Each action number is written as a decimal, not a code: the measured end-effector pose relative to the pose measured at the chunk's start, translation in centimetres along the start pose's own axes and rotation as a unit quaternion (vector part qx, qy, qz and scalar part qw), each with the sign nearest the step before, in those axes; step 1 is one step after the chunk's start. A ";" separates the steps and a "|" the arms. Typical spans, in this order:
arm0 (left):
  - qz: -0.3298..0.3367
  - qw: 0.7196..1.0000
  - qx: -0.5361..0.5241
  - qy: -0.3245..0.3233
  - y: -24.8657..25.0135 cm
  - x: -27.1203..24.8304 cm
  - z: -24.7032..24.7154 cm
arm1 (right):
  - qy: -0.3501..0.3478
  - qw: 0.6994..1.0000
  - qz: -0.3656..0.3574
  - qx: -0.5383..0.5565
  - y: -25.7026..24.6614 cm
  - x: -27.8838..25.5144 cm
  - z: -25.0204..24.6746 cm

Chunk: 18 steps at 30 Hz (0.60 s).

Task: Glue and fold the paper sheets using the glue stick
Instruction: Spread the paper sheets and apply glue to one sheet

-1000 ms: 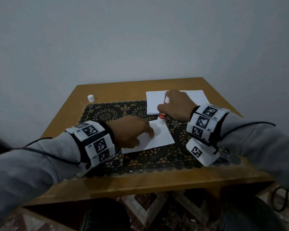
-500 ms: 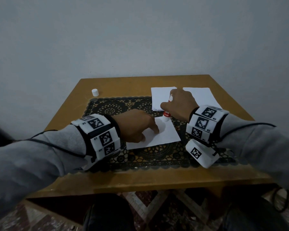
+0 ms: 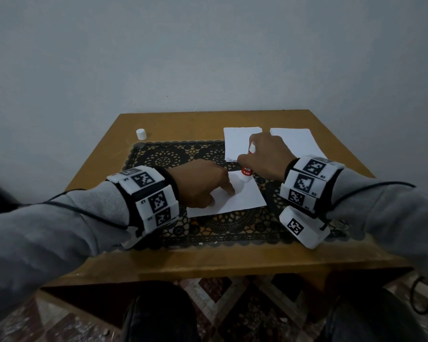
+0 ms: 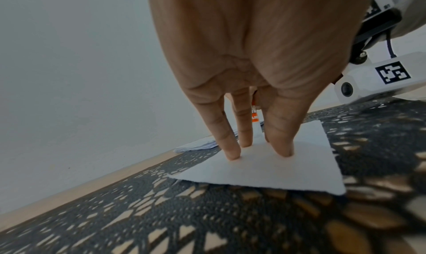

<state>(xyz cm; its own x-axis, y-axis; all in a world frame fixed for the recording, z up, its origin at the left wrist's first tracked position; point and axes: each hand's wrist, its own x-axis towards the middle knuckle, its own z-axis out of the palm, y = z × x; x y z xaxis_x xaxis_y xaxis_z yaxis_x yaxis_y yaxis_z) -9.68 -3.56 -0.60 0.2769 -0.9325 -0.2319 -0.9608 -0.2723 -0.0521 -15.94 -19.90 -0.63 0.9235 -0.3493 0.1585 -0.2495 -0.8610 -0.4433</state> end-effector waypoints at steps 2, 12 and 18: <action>0.000 1.000 0.003 0.001 0.0 0.0 0.0 | -0.004 1.000 0.000 0.003 0.0 -0.3 -0.2; -0.007 1.000 -0.011 0.001 0.0 0.1 0.1 | -0.023 0.999 -0.029 -0.020 0.2 -3.6 -0.7; -0.006 1.000 0.002 -0.003 0.1 0.0 0.1 | -0.021 0.997 -0.054 -0.055 -0.4 -5.2 -1.0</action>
<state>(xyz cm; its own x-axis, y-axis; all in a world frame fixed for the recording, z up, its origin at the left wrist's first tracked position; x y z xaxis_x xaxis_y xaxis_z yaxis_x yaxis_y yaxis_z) -9.80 -3.57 -0.75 0.2891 -0.9274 -0.2372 -0.9572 -0.2833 -0.0587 -20.93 -18.10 -0.44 0.9574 -0.2388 0.1623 -0.1762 -0.9286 -0.3267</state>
